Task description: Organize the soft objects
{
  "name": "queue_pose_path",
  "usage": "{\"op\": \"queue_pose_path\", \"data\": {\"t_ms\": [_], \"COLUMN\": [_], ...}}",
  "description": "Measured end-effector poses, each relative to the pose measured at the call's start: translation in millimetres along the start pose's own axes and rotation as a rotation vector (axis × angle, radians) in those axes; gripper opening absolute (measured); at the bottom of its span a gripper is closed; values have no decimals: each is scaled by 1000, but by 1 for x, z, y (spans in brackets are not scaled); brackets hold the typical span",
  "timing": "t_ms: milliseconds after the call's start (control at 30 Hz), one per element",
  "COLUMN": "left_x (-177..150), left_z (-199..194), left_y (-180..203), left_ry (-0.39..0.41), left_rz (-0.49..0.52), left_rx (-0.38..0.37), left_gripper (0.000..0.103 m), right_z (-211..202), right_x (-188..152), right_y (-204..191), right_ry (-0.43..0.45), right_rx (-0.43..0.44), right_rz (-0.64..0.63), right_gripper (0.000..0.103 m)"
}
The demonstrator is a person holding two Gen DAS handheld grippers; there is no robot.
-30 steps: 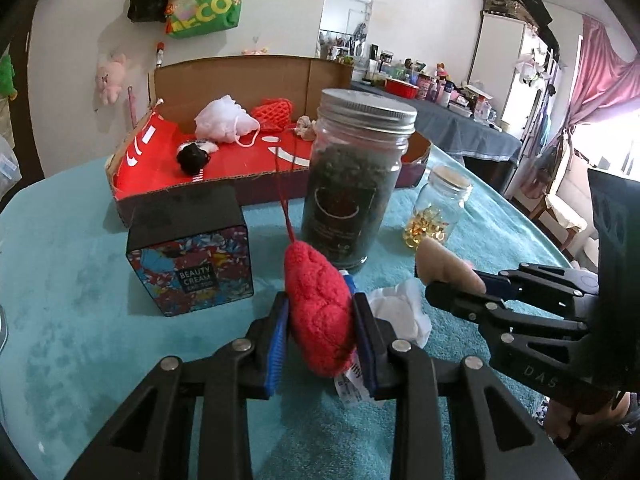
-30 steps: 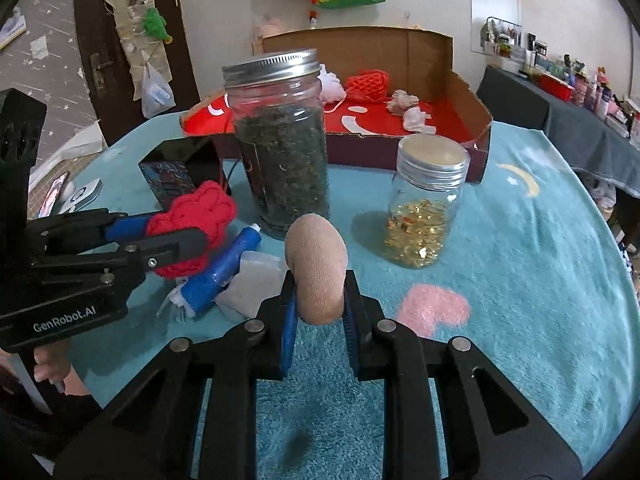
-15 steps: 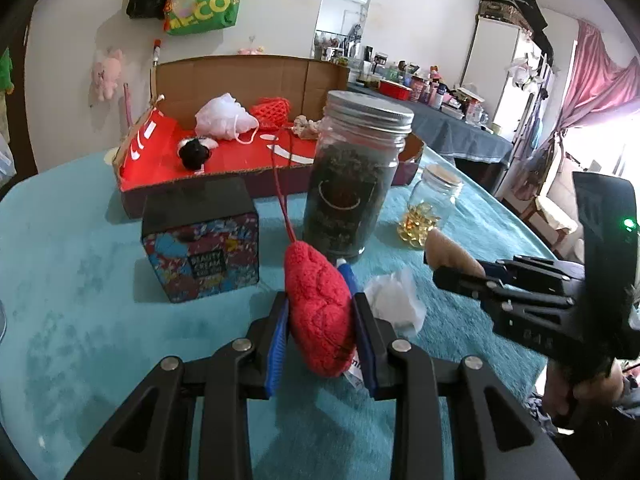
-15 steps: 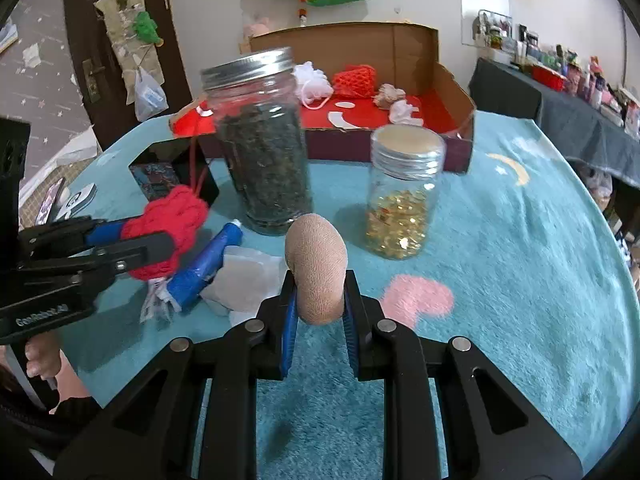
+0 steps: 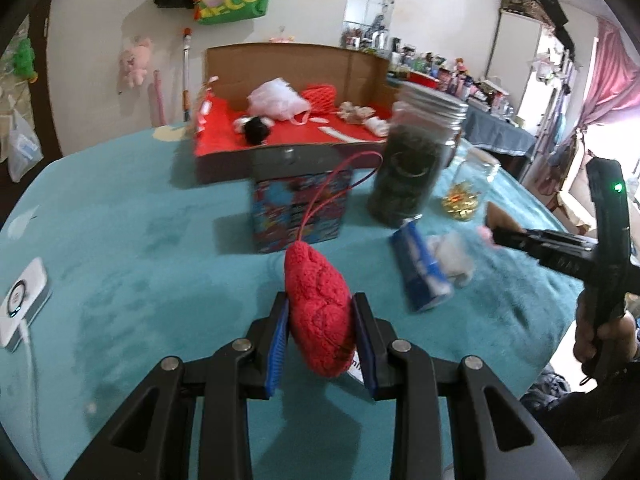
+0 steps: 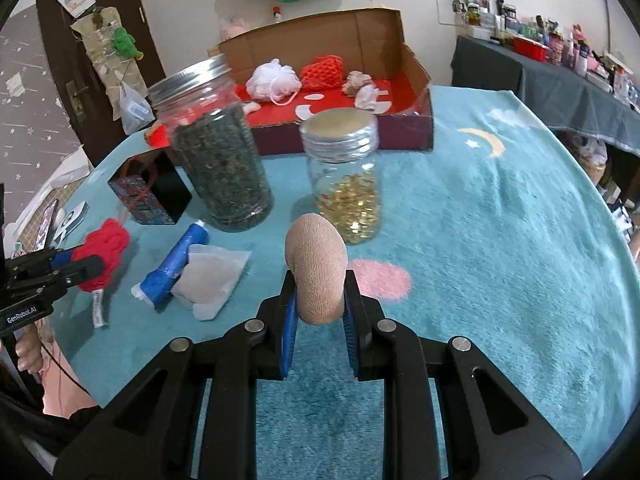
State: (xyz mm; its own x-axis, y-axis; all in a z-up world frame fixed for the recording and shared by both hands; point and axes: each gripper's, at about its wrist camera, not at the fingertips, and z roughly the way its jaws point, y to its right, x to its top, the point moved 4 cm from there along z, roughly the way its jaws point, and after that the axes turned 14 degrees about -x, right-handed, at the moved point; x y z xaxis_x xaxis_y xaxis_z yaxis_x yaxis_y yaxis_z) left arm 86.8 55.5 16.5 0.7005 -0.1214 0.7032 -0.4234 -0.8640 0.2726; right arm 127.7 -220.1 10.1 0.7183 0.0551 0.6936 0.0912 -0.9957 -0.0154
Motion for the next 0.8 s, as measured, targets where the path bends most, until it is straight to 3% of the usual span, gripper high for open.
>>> {"op": "queue_pose_path", "data": {"t_ms": [333,567,800], "left_x": [5,17,37], "left_z": [-9,0,7], "left_y": [-45,-65,-78], "left_ry": [-2,-29,-33], "left_rz": [-16,43,142], "left_rx": [126,143,104], "left_gripper": [32,32,32], "right_z": [13,21,32], "right_x": [0,8,23], "right_y": [26,41,48], "right_ry": [-72,-100,-113], "right_rx": [9,41,64], "right_rz": [54,81,31], "right_gripper": [19,19,19]}}
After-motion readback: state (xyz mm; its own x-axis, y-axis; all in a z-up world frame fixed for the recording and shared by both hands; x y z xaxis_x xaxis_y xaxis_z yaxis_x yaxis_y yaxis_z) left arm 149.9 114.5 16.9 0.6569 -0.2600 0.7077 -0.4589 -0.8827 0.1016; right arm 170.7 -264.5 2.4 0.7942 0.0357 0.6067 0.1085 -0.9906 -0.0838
